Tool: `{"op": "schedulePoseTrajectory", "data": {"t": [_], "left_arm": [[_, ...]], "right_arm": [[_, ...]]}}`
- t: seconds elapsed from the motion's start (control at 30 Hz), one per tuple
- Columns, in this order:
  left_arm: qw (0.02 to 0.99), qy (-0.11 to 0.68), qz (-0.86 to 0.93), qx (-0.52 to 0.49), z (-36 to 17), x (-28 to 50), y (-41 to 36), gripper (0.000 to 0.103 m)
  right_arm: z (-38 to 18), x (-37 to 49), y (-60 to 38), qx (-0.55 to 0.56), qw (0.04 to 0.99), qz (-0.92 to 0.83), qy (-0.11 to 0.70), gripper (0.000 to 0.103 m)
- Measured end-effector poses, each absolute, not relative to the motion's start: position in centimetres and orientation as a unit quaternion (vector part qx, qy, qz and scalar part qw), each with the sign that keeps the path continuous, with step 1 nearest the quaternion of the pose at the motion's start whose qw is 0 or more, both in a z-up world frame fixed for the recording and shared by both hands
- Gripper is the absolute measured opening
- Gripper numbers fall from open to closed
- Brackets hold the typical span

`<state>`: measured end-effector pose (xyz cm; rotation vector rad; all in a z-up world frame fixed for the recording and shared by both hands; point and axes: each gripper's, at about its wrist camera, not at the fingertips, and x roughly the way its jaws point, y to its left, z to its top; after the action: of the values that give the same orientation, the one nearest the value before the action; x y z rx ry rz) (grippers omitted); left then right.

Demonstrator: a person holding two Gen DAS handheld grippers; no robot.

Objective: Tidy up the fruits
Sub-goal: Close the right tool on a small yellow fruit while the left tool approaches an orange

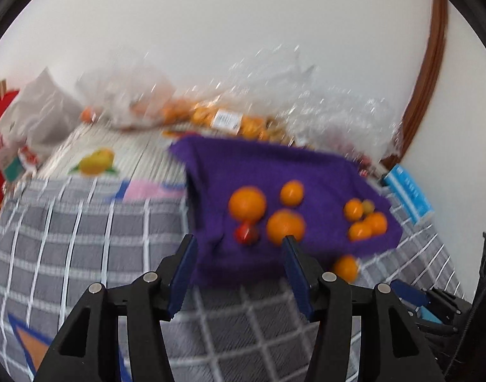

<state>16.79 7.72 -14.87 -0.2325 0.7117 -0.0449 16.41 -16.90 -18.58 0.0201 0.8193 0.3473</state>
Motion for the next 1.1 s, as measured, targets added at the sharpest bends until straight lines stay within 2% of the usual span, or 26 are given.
{"op": "schedulePoseTrajectory", "data": {"t": [0.07,0.13,0.17,0.5,0.7,0.9,1.1], "left_arm": [[0.924,0.364,-0.013,-0.115,-16.3,16.4,7.9,0.052],[0.921,0.37,-0.008,-0.119,-17.2,16.2,7.9,0.052],[0.92,0.371,-0.005,-0.122,-17.6,16.0,8.0,0.052],[0.909,0.393,0.006,-0.141,-19.3,15.9,8.6,0.052],[0.908,0.402,0.018,-0.115,-19.6,16.2,7.9,0.052],[0.908,0.405,0.009,-0.11,-19.6,16.3,7.8,0.059],[0.908,0.409,0.014,-0.093,-19.6,16.5,7.3,0.059]], "right_arm": [[-19.6,15.9,-16.0,0.0,0.897,0.173,0.406,0.042],[-20.4,15.7,-15.4,-0.007,0.89,0.18,0.418,0.035],[-20.8,15.5,-15.1,-0.015,0.89,0.174,0.42,0.027],[-20.8,15.5,-15.0,-0.019,0.892,0.176,0.416,0.027],[-20.8,15.6,-15.1,-0.018,0.891,0.177,0.417,0.027],[-20.8,15.6,-15.1,-0.018,0.892,0.178,0.416,0.026],[-20.6,15.5,-15.5,-0.011,0.896,0.169,0.411,0.026]]}}
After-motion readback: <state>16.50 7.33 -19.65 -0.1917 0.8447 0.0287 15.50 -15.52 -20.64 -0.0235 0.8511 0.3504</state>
